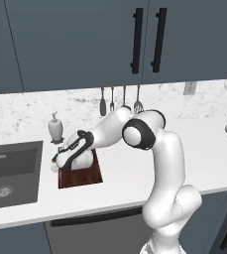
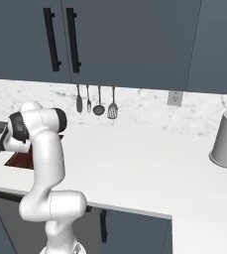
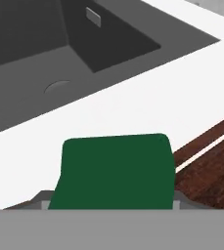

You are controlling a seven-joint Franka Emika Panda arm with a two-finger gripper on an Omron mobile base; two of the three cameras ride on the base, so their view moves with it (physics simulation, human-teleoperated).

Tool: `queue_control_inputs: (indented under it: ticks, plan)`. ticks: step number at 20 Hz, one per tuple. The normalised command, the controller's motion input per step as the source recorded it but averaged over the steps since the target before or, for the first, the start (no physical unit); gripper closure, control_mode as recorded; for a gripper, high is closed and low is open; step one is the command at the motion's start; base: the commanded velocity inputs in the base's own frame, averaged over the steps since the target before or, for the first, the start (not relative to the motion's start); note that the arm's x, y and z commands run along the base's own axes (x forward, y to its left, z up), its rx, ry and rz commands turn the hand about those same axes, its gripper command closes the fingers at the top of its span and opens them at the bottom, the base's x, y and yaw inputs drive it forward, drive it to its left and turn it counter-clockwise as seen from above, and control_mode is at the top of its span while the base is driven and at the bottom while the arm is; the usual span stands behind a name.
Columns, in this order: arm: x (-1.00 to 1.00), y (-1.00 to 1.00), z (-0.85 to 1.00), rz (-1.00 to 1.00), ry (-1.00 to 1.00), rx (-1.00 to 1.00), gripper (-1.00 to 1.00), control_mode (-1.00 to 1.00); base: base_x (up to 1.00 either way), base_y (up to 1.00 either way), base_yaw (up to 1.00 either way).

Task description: Pick up the sponge from the counter and clean the cutting board by briefly scrubbing or pressing down on the cutting board. Once finished, release the sponge.

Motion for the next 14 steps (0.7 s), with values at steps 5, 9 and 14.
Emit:
queue_control_inputs:
  ticks: [5,9,14]
  plan:
    - [0.03,0.29,-1.00,0.00,0.27,-0.13,1.00,-1.00,0.00,0.00,0.00]
    - [-0.15,0.38,-0.33,0.00,-0.01,-0.01,1.00,-1.00,0.00,0.00,0.00]
    - [-0.18,-0.10,-0.15,0.00,-0.10,0.00,1.00,-1.00,0.00,0.00,0.00]
